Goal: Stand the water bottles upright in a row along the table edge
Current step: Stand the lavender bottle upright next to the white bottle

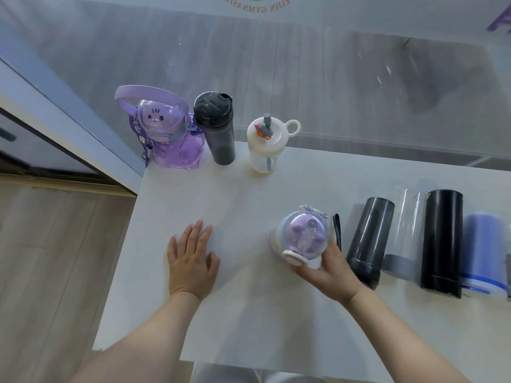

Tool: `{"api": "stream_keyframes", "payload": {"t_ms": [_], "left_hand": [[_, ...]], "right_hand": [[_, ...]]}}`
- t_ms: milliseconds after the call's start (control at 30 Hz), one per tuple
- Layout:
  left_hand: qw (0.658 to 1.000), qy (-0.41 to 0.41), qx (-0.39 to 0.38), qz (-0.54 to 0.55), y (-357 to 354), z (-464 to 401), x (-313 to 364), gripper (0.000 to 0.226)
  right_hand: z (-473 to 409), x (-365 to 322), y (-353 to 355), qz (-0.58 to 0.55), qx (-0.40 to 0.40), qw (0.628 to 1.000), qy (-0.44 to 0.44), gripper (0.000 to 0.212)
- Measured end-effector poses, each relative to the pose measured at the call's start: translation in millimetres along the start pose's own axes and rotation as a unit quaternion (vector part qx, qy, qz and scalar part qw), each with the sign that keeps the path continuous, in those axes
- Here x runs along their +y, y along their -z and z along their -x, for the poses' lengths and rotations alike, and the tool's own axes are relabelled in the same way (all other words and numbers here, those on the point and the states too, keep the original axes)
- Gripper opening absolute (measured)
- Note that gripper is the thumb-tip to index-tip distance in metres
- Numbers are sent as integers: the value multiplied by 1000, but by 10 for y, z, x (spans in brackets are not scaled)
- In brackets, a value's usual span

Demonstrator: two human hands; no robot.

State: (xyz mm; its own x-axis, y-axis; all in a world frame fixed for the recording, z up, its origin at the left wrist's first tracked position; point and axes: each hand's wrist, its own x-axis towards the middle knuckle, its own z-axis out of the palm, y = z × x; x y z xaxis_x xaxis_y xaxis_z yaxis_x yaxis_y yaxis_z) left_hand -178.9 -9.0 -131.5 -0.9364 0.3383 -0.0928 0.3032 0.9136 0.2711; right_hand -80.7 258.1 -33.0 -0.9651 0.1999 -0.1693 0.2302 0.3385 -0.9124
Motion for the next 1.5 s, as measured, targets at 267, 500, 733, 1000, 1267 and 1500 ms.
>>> {"api": "stream_keyframes", "payload": {"t_ms": [267, 500, 733, 1000, 1267, 1500], "left_hand": [[1000, 1, 0, 0, -1, 1, -7, 61], [1000, 3, -5, -2, -2, -2, -2, 61], [1000, 3, -6, 0, 12, -3, 5, 61], [1000, 0, -5, 5, 20, -5, -1, 61], [1000, -1, -7, 4, 37, -8, 10, 61], [1000, 3, -16, -2, 44, -4, 8, 61]], "right_hand": [[235, 88, -586, -52, 183, 978, -87, 84], [-86, 43, -694, -37, 276, 956, -95, 85], [-159, 90, -533, -27, 265, 960, -90, 78], [-627, 220, -227, -11, 268, 960, -78, 59], [-1105, 194, 63, -22, 295, 952, -74, 70], [-1435, 212, 210, -3, 291, 955, -51, 74]]}}
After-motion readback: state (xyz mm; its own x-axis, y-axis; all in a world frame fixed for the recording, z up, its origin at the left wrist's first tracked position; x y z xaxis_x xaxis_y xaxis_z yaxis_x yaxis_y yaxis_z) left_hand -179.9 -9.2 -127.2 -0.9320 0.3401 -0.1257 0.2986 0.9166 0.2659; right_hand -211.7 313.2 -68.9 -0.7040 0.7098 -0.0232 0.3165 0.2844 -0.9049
